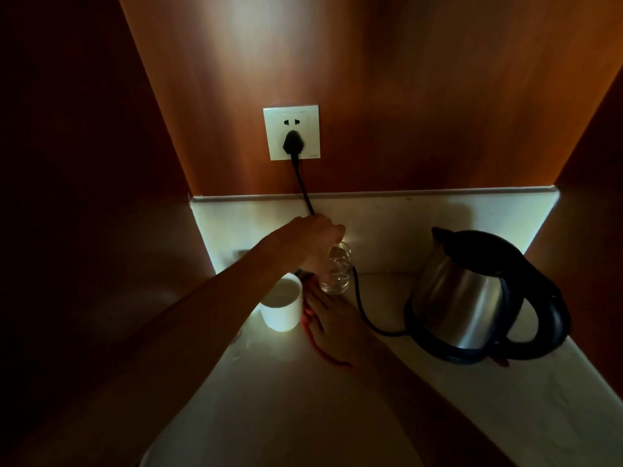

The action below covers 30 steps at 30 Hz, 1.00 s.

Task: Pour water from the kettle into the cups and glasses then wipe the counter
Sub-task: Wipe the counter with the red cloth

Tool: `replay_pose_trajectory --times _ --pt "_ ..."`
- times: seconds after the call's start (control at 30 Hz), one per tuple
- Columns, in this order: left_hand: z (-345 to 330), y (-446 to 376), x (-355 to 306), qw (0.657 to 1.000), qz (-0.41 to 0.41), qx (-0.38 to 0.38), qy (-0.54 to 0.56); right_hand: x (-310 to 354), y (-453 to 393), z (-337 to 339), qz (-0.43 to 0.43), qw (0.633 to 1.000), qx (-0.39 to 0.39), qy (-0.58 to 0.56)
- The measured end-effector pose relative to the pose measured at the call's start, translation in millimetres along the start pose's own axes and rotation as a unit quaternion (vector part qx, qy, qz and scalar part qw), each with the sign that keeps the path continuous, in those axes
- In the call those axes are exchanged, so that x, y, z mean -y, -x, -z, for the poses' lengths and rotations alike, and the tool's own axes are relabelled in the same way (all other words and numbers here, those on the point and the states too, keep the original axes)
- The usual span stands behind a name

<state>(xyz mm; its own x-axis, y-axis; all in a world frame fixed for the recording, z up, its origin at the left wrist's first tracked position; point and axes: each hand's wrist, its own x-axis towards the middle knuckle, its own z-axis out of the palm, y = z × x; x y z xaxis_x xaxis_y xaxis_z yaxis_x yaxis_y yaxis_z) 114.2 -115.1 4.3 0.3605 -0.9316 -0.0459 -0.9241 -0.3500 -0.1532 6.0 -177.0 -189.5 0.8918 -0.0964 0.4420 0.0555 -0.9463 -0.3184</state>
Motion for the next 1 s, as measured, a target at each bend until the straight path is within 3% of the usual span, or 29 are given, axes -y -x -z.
replay_pose_trajectory --times 0.2,0.63,1.0 --pt "-0.9 3.1 -2.9 1.000 0.003 -0.003 -0.004 9.0 38.0 9.2 0.027 0.999 -0.035 0.018" --pt "-24.3 11.8 -20.9 0.999 -0.012 0.018 -0.050 38.7 118.0 14.0 -0.007 0.997 -0.065 0.038" --pt "-33.8 16.9 -29.0 0.997 -0.017 0.015 -0.069 63.4 158.8 19.2 0.049 0.995 -0.079 0.035"
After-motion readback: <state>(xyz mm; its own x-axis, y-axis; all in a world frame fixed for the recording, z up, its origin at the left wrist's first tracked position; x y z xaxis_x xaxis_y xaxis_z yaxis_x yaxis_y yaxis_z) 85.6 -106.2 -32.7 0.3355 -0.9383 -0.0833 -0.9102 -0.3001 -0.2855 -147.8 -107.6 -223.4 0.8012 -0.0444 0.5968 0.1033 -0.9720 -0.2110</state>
